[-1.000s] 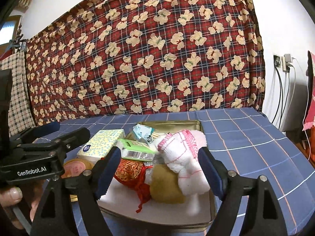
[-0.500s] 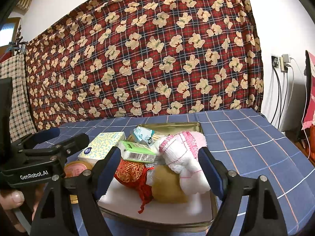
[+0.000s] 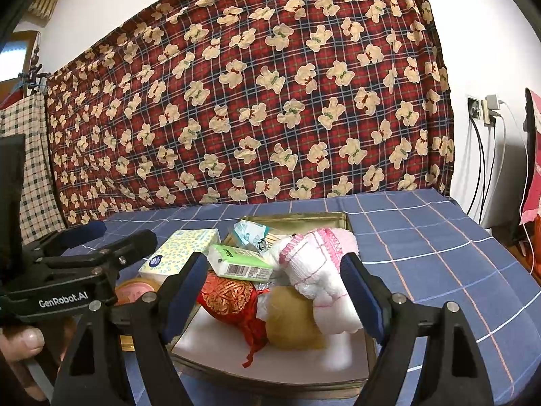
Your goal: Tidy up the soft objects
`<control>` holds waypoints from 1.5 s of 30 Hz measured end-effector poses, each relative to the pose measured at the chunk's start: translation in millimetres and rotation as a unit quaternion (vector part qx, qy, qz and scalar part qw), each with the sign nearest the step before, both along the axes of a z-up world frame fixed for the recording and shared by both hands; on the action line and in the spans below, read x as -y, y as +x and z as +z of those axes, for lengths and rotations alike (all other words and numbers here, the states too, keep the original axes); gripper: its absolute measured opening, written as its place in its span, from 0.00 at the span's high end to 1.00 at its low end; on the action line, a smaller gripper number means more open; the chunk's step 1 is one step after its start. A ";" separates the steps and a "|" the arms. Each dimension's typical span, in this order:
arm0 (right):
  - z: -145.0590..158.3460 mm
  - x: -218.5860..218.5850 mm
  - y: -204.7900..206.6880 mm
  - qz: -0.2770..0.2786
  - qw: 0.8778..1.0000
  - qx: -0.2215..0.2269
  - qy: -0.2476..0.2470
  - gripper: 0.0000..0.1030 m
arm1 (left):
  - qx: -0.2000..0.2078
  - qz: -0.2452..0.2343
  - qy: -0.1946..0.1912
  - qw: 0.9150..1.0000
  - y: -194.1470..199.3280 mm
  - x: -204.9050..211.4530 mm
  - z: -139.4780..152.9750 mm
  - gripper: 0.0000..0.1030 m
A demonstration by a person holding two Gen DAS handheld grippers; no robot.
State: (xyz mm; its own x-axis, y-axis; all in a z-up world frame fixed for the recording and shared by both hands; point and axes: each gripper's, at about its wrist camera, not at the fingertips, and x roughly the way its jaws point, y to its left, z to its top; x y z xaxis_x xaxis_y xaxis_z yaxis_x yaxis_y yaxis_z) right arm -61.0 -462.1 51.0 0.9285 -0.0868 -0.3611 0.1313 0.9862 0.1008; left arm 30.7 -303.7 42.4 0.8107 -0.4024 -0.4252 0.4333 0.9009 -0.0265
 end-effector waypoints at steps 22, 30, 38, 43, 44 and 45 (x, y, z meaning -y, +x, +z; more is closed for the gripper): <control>0.3 -4.8 0.5 0.002 1.000 0.004 -0.001 0.20 | 0.001 0.003 0.002 1.000 -1.0 -0.7 0.6 0.01; -0.4 -6.6 0.3 0.003 1.000 0.004 -0.001 0.20 | -0.002 0.005 0.003 1.000 -0.3 -2.7 -0.3 0.01; -0.7 -9.2 -0.2 0.003 1.000 0.003 -0.003 0.20 | -0.002 0.005 0.008 1.000 0.6 -1.9 -1.4 0.01; -1.8 -11.9 0.2 0.003 1.000 0.002 -0.003 0.20 | 0.005 0.010 0.011 1.000 0.3 -1.9 -1.4 0.01; -1.8 -12.4 0.1 0.004 1.000 0.001 -0.002 0.20 | 0.009 0.012 0.013 1.000 0.1 -2.0 -1.5 0.01; -1.8 -11.6 0.1 0.003 1.000 0.002 -0.002 0.20 | 0.010 0.013 0.013 1.000 0.2 -2.6 -1.7 0.01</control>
State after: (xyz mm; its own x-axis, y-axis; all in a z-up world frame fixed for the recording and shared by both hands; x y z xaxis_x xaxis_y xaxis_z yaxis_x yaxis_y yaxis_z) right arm -61.0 -450.6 49.2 0.9304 -0.0822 -0.3572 0.1242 0.9876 0.0964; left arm 30.9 -301.0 40.7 0.8292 -0.3698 -0.4192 0.4099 0.9121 0.0062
